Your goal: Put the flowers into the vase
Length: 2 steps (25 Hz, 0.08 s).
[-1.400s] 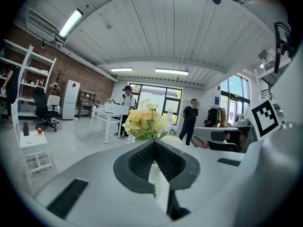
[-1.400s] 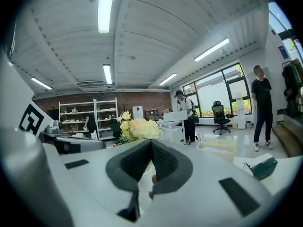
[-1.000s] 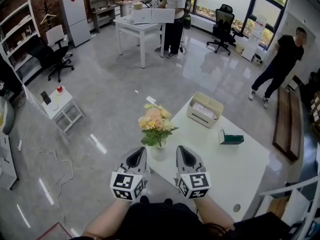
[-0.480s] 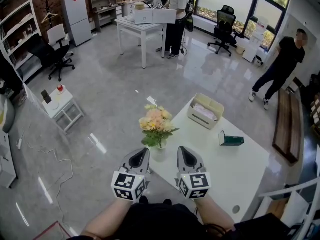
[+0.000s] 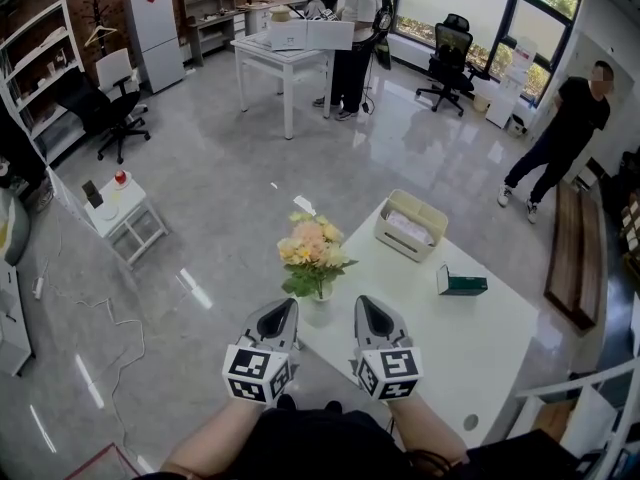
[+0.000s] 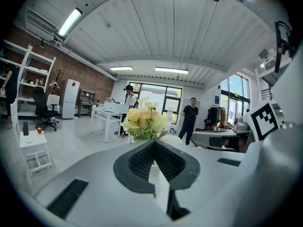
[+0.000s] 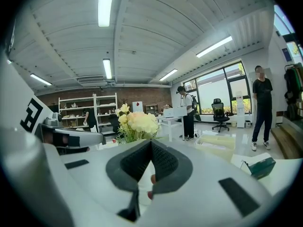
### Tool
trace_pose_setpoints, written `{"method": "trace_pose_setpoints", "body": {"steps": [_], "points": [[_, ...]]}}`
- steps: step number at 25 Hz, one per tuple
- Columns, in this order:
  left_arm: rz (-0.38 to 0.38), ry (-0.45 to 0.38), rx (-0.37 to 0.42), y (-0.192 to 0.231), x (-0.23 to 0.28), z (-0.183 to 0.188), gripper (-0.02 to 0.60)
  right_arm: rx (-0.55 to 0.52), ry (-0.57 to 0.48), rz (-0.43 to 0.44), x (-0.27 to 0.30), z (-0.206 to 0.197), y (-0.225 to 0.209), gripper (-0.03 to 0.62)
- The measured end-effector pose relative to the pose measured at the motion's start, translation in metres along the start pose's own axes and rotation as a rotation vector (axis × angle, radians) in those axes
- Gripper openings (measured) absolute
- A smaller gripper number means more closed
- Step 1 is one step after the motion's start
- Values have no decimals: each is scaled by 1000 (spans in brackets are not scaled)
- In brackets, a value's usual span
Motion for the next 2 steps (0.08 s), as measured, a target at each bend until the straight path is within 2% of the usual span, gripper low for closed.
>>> {"method": "trace_pose_setpoints", "body": {"steps": [2], "points": [[1,1,-1,0,0,0,3,3,1,2,0,0,0,3]]}}
Point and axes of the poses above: the fingertips, and each gripper's own axes: x forward along the fingers, y to its left, z out of its top, the point moved 9 cm from there along -x, backward along the fingers, and after that the axes turned 10 degrees about y, right-handed, at the moved point
